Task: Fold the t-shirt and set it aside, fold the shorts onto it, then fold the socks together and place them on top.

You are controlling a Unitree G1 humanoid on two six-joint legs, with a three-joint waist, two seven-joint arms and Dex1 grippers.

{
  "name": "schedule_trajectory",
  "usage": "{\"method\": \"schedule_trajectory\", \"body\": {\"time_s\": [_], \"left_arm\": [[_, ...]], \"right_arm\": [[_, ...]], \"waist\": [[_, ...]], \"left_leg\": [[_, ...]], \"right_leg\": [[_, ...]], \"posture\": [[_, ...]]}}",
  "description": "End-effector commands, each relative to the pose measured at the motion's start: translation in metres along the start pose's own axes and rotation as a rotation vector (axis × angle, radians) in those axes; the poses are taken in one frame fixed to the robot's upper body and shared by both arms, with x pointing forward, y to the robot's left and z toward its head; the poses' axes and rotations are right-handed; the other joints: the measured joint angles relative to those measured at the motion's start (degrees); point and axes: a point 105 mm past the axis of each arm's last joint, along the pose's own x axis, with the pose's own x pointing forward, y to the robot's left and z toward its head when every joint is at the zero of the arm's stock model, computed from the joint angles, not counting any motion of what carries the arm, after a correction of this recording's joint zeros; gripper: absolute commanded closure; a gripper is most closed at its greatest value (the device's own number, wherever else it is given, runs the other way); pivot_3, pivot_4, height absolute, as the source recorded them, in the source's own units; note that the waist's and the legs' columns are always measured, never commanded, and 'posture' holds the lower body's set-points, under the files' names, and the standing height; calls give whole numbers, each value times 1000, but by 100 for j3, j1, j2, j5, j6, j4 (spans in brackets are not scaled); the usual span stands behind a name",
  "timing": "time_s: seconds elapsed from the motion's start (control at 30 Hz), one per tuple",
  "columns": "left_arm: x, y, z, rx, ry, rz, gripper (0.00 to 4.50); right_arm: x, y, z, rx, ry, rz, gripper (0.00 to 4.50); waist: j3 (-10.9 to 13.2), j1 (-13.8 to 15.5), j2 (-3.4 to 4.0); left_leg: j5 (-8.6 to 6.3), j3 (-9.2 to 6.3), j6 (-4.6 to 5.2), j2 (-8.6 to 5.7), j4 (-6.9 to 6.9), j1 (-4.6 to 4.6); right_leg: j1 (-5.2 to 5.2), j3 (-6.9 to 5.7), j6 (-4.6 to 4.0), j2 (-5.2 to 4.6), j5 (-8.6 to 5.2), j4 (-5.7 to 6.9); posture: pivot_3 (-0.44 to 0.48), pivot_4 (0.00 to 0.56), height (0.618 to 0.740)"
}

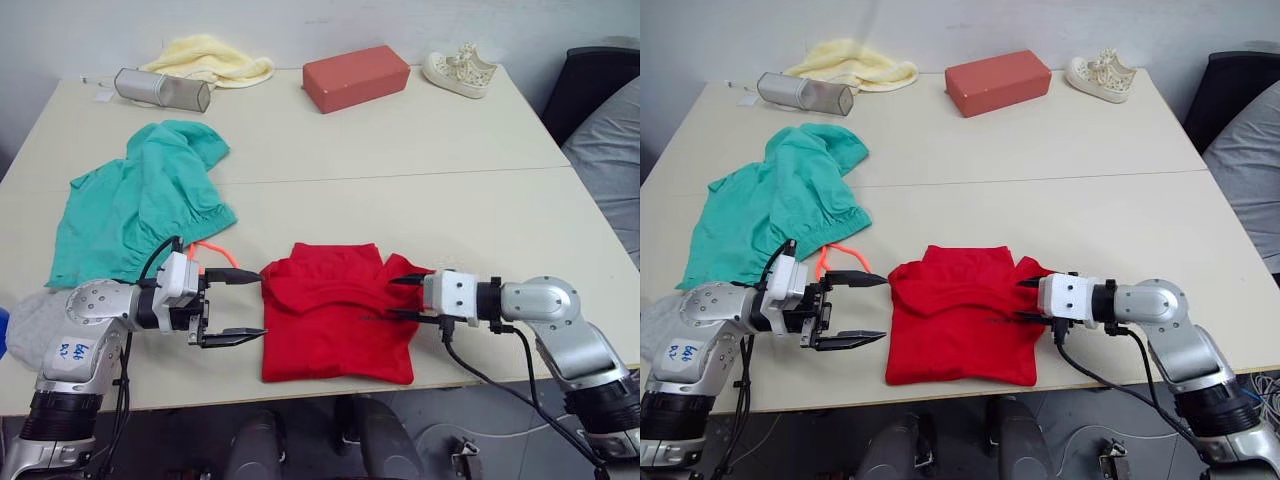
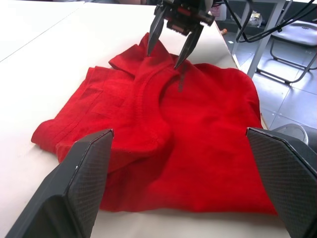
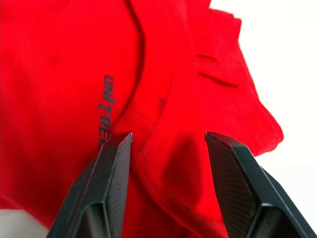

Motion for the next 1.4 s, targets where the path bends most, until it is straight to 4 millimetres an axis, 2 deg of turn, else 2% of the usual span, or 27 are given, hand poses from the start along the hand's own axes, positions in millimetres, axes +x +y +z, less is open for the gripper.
{"method": "schedule_trajectory", "body": {"time_s": [0.03,0.27,0.37,0.5,0.67,0.77,0.93,0.97,1.2,1.27,1.4], "left_arm": [[0,0,4,25,-4,0,0],[-3,1,3,21,2,9,0],[-3,1,3,16,3,6,0],[-2,0,2,14,-2,1,0],[1,-5,-1,20,9,-30,0],[2,-6,-1,17,0,-29,0],[3,-8,-1,12,-12,-27,0],[3,-8,-1,12,-13,-27,0],[4,-7,-1,9,-14,-27,0],[5,-6,-1,9,-14,-25,0],[7,-5,-2,8,-15,-23,0]], "right_arm": [[2,-3,4,-76,-11,2,2135],[-3,6,6,-148,-46,65,2135],[-8,10,7,-127,-67,92,2135],[-5,4,-2,-143,-17,43,2135],[4,-3,-2,-152,-14,-19,2135],[6,-3,1,-150,-28,-19,2652],[7,-5,13,-115,-90,-28,4262],[6,-5,15,-101,-103,-27,4435],[2,-34,16,84,-150,-172,4435],[4,-45,11,205,-142,-225,4435],[10,-59,-3,263,-72,-302,4435]], "waist": [[0,3,0],[0,3,0],[0,6,0],[0,-2,0],[0,-1,0],[0,4,0],[0,-1,0],[0,-1,0],[0,-3,0],[0,-7,0],[0,-3,0]], "left_leg": [[0,-1,0,0,2,0],[2,-1,1,3,6,3],[4,-1,-1,3,8,5],[5,1,1,3,13,9],[13,1,0,2,12,16],[17,-2,-3,2,10,16],[17,-1,-2,2,10,15],[17,-2,-2,2,10,15],[18,-3,1,2,13,16],[17,-3,3,2,13,16],[18,-5,4,4,11,16]], "right_leg": [[0,0,0,0,0,0],[1,4,0,-3,0,15],[1,5,0,-3,0,19],[1,9,0,-6,0,28],[2,13,-4,-6,2,36],[2,12,-6,-6,1,40],[2,12,-6,-7,1,39],[2,12,-6,-6,1,39],[2,12,-7,-9,1,44],[2,13,-8,-9,2,45],[2,11,-12,-9,4,46]], "posture": [[0,150,740],[0,150,740],[0,150,740],[0,150,740],[0,150,740],[0,150,740],[0,150,740],[0,150,740],[0,150,740],[0,150,740],[0,150,740]]}}
